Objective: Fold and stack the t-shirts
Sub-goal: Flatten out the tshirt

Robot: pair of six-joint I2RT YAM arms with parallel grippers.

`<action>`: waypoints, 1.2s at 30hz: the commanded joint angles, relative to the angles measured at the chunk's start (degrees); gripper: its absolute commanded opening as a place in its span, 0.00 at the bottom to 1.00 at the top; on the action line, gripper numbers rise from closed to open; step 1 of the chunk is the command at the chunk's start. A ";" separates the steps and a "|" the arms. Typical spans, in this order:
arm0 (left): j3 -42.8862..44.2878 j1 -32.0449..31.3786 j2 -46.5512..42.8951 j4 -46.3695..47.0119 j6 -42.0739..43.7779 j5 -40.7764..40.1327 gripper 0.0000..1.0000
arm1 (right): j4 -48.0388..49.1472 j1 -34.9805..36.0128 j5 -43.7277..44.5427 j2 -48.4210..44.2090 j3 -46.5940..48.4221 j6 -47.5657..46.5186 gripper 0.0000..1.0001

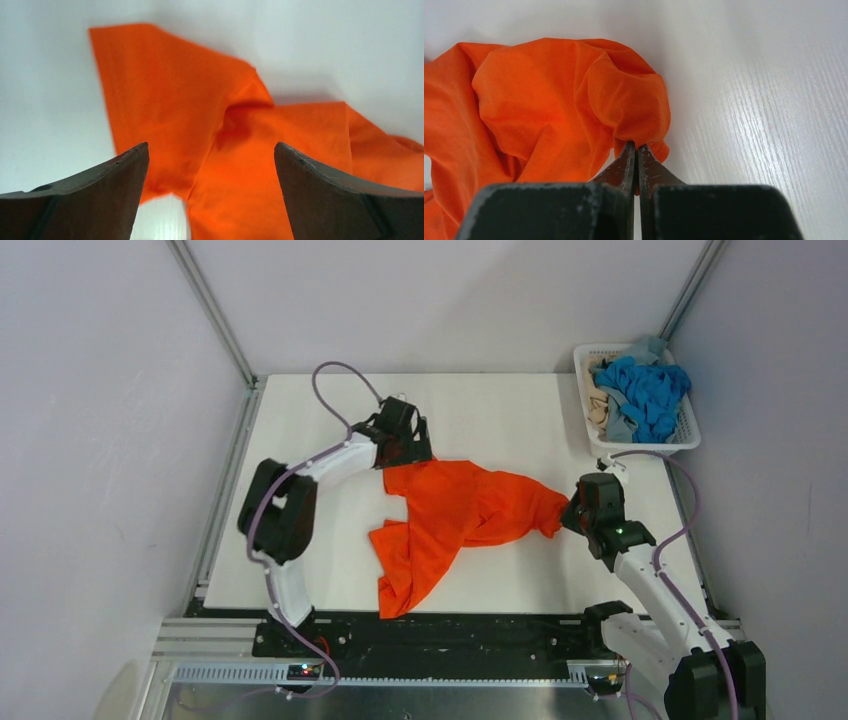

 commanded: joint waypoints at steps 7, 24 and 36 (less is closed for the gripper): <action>12.45 2.45 16.27 -0.47 2.32 8.48 0.62 | 2.53 -0.64 -1.23 -1.60 -0.61 -0.61 0.03; 0.28 1.62 -37.24 -1.20 6.92 -8.19 0.00 | -7.03 -1.26 -10.05 -18.23 21.51 -9.82 0.00; 3.61 -0.35 -74.14 -1.19 9.38 0.79 0.00 | -6.38 -1.46 -34.98 -23.01 50.74 -8.84 0.00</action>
